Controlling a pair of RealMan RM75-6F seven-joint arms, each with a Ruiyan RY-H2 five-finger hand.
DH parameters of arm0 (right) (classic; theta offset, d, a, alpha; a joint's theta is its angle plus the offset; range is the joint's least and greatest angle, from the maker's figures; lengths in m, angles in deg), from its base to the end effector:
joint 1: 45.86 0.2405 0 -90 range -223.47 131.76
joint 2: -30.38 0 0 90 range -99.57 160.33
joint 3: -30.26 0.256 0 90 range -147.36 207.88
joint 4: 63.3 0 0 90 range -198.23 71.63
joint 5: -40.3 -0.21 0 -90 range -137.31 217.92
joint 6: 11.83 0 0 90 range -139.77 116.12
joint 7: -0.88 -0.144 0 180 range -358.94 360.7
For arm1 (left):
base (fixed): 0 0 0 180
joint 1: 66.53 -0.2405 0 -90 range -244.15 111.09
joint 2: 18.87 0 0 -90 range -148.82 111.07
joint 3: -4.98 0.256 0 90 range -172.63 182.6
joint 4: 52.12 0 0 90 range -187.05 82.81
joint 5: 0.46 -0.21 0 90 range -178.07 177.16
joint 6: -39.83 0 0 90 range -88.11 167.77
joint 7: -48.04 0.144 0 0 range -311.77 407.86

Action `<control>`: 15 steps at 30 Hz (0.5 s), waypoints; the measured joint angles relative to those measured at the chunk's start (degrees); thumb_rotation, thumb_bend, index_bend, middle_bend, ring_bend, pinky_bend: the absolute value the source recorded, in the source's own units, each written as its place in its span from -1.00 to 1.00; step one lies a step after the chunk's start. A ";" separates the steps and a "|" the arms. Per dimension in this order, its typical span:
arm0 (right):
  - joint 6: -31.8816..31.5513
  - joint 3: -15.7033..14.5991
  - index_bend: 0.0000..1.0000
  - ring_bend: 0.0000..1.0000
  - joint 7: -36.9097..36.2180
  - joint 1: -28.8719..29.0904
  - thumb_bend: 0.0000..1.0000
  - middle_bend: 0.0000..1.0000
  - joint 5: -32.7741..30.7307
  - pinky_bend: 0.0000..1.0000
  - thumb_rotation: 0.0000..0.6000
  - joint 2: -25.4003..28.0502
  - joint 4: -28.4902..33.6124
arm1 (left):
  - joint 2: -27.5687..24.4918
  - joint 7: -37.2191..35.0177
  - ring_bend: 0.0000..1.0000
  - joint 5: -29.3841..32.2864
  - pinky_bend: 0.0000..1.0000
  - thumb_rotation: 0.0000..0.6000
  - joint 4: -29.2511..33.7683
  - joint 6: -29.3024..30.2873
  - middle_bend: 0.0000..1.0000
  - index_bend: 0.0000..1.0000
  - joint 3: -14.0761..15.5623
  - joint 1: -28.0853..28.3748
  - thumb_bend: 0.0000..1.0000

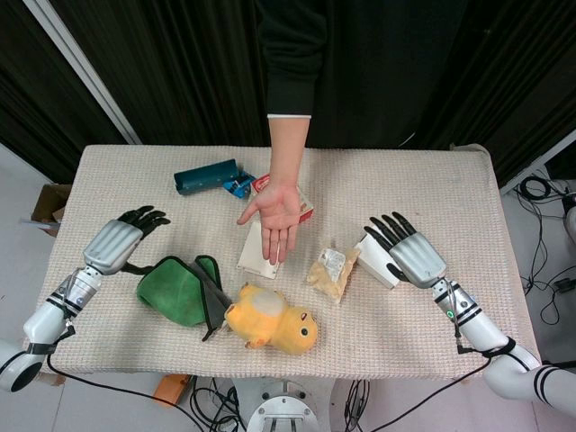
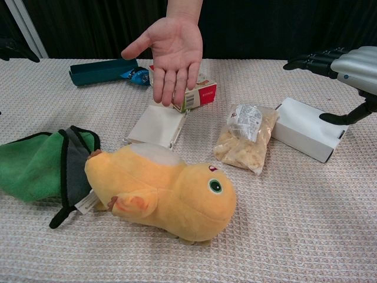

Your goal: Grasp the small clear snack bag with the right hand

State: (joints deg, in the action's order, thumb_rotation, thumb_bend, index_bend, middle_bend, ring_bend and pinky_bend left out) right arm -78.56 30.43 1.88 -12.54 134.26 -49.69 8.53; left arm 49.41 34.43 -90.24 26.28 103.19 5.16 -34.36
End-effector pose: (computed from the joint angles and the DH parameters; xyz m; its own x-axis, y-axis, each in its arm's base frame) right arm -0.2361 -0.3140 0.0453 0.6090 -0.0667 0.7903 -0.6874 -0.5416 0.4840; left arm -0.2614 0.3155 0.1057 0.4689 0.2221 0.8548 0.8430 -0.4012 -0.3582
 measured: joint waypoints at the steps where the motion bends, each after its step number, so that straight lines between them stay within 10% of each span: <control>1: -0.05 0.01 -1.00 -1.00 0.05 0.01 -0.50 -1.00 0.07 -1.00 1.00 -0.02 0.03 | 0.00 -0.16 -0.85 0.01 -0.58 1.00 -0.07 0.02 -0.70 -0.60 0.00 -0.03 -0.96; 15: -0.42 0.03 -1.00 -1.00 0.48 -0.27 -0.50 -1.00 0.21 -1.00 1.00 0.40 0.99 | -0.69 -0.24 -0.85 -0.10 -0.58 1.00 0.45 0.20 -0.70 -0.60 -0.13 -0.26 -0.96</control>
State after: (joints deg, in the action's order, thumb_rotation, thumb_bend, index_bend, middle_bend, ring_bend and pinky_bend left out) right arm -78.98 30.46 2.36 -12.81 134.47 -49.29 9.52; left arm 48.73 34.19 -90.34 26.73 103.39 5.03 -34.62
